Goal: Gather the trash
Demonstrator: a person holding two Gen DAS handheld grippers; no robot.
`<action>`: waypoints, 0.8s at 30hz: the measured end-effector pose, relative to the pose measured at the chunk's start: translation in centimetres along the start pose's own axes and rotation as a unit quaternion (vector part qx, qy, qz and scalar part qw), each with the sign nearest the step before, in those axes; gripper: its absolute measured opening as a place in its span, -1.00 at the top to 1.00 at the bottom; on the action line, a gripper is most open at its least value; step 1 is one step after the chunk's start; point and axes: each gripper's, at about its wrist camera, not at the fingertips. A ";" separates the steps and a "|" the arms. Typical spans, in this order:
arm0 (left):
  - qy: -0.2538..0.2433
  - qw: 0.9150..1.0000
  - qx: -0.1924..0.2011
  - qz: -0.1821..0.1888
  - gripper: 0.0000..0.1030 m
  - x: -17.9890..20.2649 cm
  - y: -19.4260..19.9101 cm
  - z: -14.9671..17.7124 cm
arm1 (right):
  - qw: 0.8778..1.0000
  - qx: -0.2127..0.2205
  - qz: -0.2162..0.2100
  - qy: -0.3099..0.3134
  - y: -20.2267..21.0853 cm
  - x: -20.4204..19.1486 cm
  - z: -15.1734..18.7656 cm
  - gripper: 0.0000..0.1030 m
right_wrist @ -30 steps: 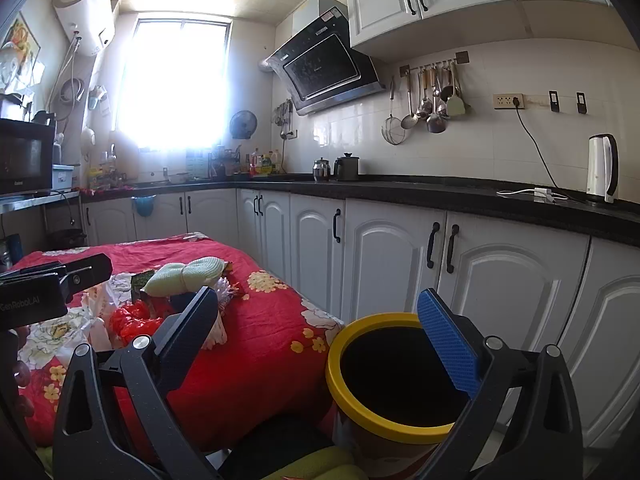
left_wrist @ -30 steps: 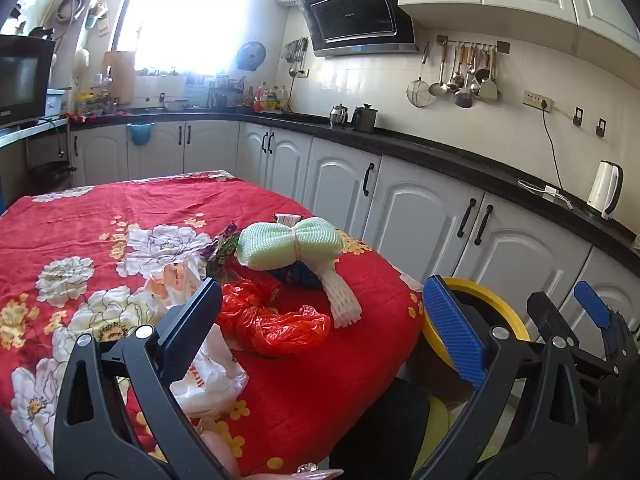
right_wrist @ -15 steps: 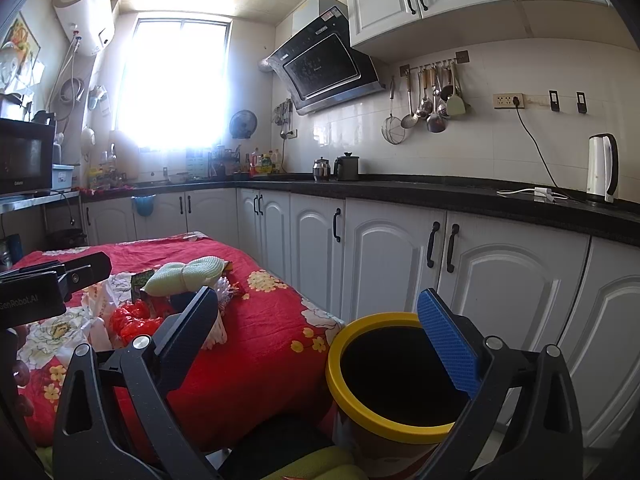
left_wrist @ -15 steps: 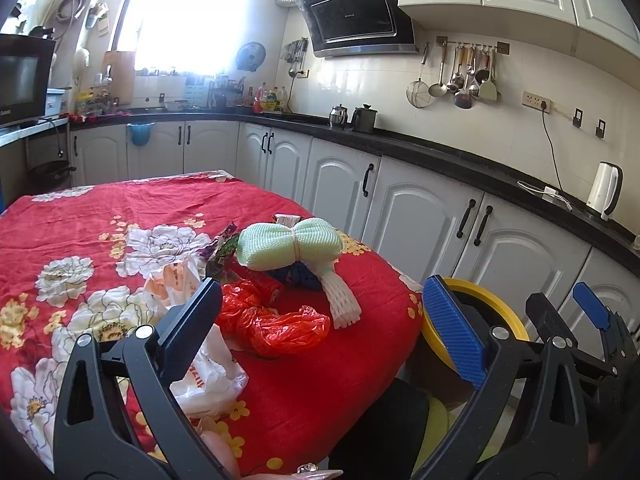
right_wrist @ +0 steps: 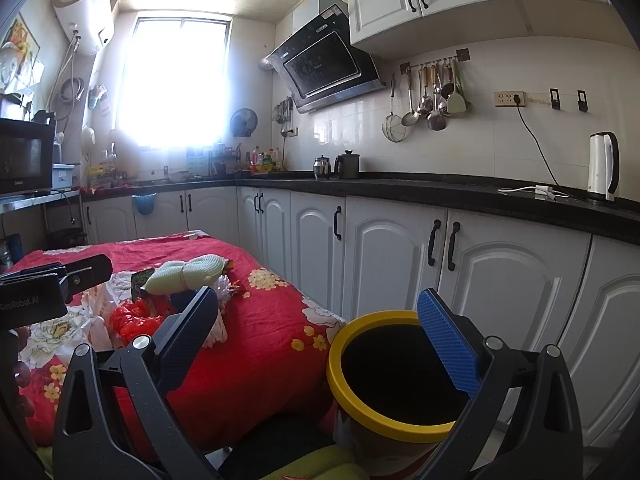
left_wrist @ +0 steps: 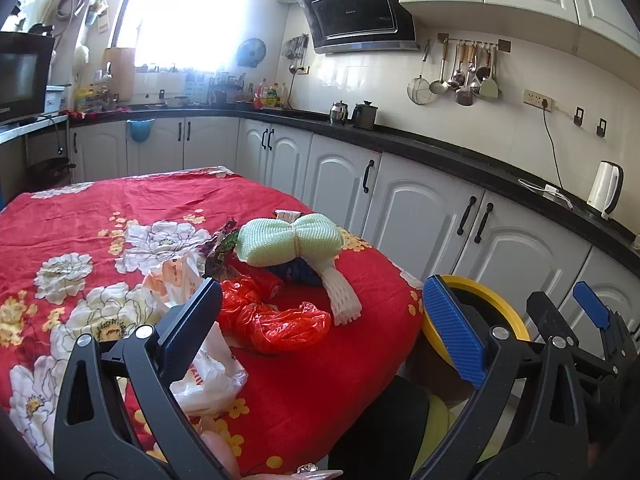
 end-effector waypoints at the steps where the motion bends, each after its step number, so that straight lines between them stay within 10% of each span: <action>1: 0.000 1.000 0.000 0.001 -0.79 0.0 0.0 0.0 | 1.000 0.000 0.000 0.000 0.0 0.0 0.0 -0.88; 24: 0.049 0.997 0.005 -0.051 -0.79 -4.9 -0.6 -1.4 | 0.996 -0.028 -0.079 0.010 -2.7 -3.0 -1.5 -0.88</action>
Point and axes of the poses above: each gripper's, at about its wrist camera, not at the fingertips, and y roughly against the way its jaws point, x to its right, z to its underside, and after that the axes turned 3 degrees about -z, right-handed
